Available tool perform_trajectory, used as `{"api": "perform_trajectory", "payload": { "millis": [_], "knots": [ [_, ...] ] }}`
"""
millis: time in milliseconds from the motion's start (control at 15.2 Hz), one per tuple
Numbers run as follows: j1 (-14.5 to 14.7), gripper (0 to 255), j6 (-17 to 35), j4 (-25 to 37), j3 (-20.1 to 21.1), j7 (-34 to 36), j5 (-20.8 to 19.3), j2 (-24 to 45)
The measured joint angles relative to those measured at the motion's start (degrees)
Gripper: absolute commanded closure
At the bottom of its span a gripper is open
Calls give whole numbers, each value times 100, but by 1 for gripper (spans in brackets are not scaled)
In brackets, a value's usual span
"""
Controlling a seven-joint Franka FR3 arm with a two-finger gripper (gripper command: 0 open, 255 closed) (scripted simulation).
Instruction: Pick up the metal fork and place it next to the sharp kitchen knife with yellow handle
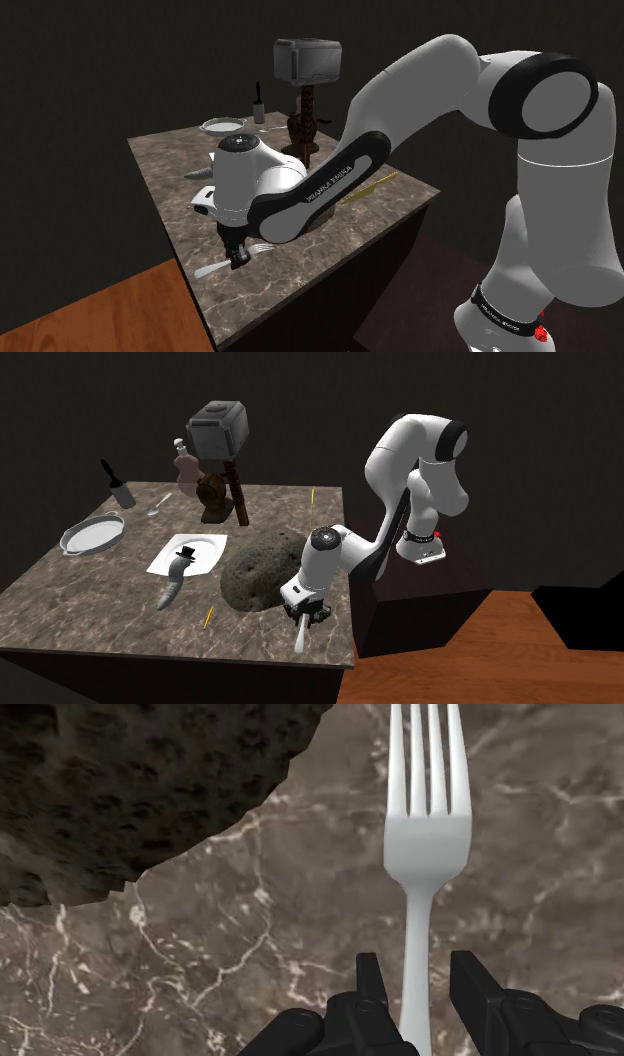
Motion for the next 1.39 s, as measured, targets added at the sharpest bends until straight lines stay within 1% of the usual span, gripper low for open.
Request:
{"api": "perform_trajectory", "payload": {
  "millis": [462,1386],
  "knots": [
    [-6,255,-70,-3,20,-19,30,-61],
    [-99,255,-920,311,130,-259,302,-626]
  ]
}}
